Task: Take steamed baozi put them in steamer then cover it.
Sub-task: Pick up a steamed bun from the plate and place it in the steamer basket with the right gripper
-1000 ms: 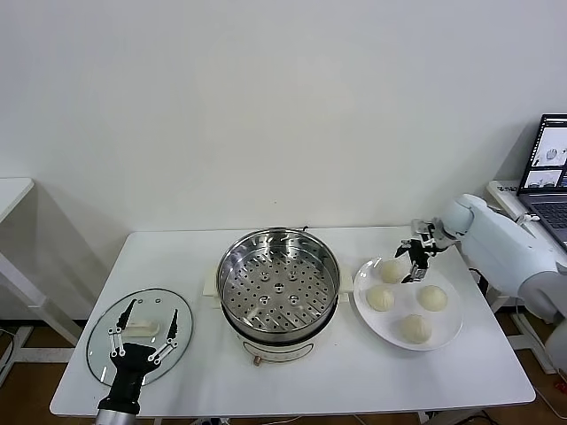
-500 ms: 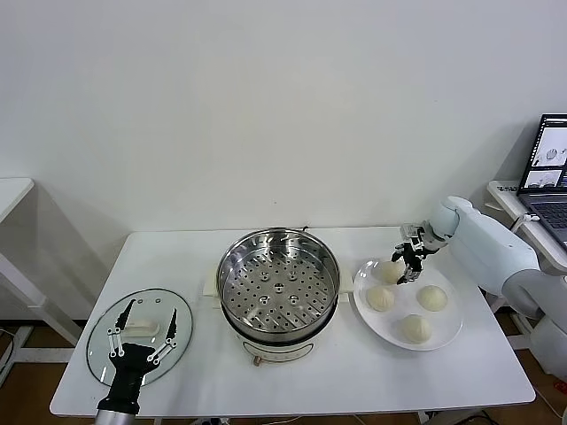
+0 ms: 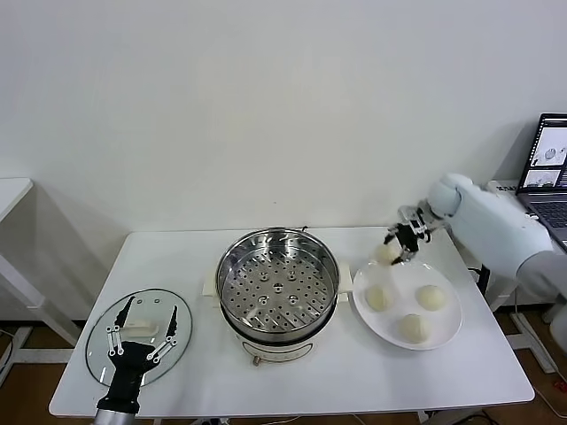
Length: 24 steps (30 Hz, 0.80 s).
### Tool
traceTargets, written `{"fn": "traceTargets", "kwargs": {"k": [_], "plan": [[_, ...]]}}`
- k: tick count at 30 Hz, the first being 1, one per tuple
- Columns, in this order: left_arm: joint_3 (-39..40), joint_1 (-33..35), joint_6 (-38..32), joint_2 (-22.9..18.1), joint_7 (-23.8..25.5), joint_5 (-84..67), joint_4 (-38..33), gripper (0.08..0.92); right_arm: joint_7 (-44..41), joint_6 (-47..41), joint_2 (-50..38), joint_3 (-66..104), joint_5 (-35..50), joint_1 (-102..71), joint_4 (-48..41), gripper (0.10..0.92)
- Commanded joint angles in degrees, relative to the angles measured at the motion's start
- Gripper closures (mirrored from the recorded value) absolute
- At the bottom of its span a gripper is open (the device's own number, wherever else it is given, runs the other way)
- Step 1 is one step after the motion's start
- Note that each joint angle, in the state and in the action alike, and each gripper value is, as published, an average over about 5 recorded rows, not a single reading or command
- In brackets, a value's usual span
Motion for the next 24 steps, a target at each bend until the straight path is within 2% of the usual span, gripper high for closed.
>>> {"fn": "traceTargets", "kwargs": {"k": [1, 10, 24], "plan": [[0.11, 0.03, -0.52, -0.01, 0.11, -0.01, -0.08, 0.177, -1.53, 10.55, 1.24, -9.01, 3.69, 16.65, 18.77, 0.368], [0.19, 0.19, -0.90, -0.09, 0.24, 0.17, -0.21, 0.177, -3.65, 16.92, 9.38, -9.98, -1.34, 17.92, 24.55, 0.364], [-0.09, 0.67, -1.17, -0.92, 0.22, 0.16, -1.36, 0.177, -3.91, 20.35, 16.76, -8.30, -14.00, 4.95, 18.50, 0.364]]}}
